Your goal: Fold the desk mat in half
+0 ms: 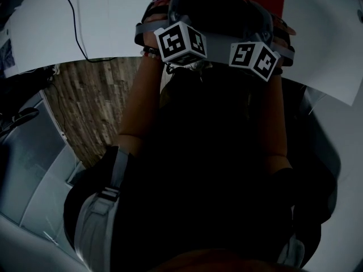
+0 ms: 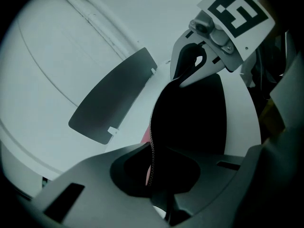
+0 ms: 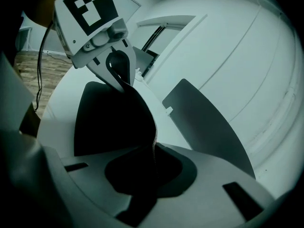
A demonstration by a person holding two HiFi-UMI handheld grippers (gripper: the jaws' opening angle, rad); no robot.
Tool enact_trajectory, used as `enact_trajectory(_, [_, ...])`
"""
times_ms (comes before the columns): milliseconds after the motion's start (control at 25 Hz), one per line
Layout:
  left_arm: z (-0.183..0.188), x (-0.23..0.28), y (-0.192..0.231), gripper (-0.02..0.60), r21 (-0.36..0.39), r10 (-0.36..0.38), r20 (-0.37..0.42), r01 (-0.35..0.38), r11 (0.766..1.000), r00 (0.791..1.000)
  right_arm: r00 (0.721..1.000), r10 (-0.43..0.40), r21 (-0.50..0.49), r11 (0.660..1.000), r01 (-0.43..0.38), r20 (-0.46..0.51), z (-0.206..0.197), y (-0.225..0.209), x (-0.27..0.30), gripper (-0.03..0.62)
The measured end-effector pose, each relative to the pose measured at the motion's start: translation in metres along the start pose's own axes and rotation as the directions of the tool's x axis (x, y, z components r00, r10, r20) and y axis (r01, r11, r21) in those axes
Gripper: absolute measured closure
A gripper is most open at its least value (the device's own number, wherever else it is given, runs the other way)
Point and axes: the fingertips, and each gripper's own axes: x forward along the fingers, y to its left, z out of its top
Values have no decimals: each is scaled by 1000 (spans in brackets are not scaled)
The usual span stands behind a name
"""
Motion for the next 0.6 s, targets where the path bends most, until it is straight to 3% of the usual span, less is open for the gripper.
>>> enact_trajectory(240, [-2,18,9,554,-13,19,-50,-20,1000,999,999,49,-17,999,-48,24,-2,-4,23,551])
enact_trajectory(600, [-6,44,17,554,19,2,-63,-1,1000,998,999,51,-17,999,-51,2,-6,-12,47,547])
